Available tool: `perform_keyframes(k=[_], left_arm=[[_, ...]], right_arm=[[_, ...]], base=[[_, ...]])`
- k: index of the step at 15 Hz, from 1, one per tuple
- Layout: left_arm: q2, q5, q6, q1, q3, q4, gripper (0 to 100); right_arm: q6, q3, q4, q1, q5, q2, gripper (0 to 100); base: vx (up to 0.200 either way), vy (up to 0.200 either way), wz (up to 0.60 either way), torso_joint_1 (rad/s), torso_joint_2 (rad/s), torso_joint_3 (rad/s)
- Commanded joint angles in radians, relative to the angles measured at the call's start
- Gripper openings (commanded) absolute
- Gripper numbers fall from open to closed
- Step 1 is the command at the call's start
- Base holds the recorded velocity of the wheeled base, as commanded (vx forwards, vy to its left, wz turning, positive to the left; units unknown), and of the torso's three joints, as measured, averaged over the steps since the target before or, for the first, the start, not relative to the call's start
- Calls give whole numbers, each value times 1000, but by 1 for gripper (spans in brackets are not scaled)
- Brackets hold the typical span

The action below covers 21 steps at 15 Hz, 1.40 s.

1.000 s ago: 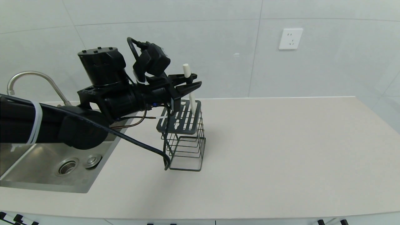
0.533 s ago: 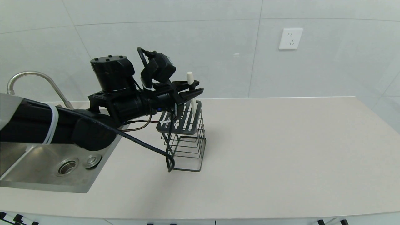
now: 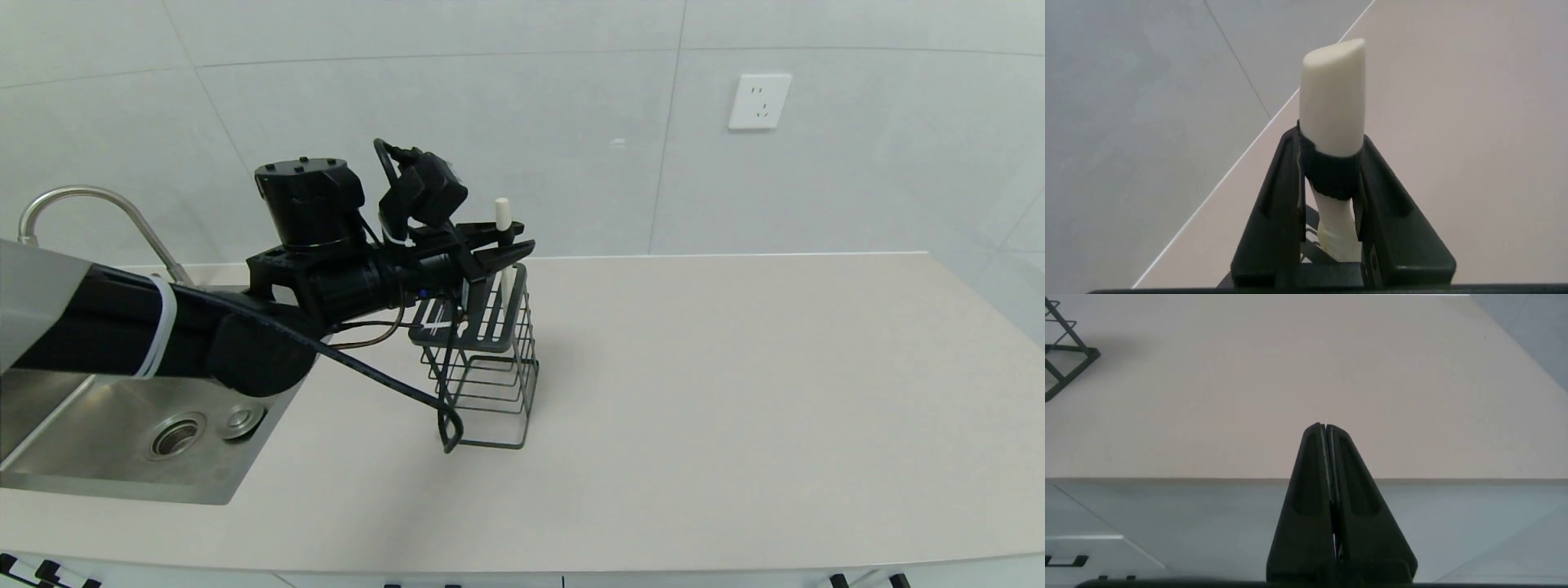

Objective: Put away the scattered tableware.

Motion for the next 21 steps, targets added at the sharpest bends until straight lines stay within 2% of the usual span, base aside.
perform_keyframes(k=[1,17,21], left_arm=[[6,0,0,0,2,1,0],[33,0,0,2,23,-1,0],[39,0,-7,3,38,-28,0]], right_arm=[[0,0,-1,0,1,1,0],[0,0,-1,0,1,1,0],[0,0,-1,0,1,1,0]], base=[[0,0,0,0,0,0],[0,0,0,0,0,0],[0,0,0,0,0,0]])
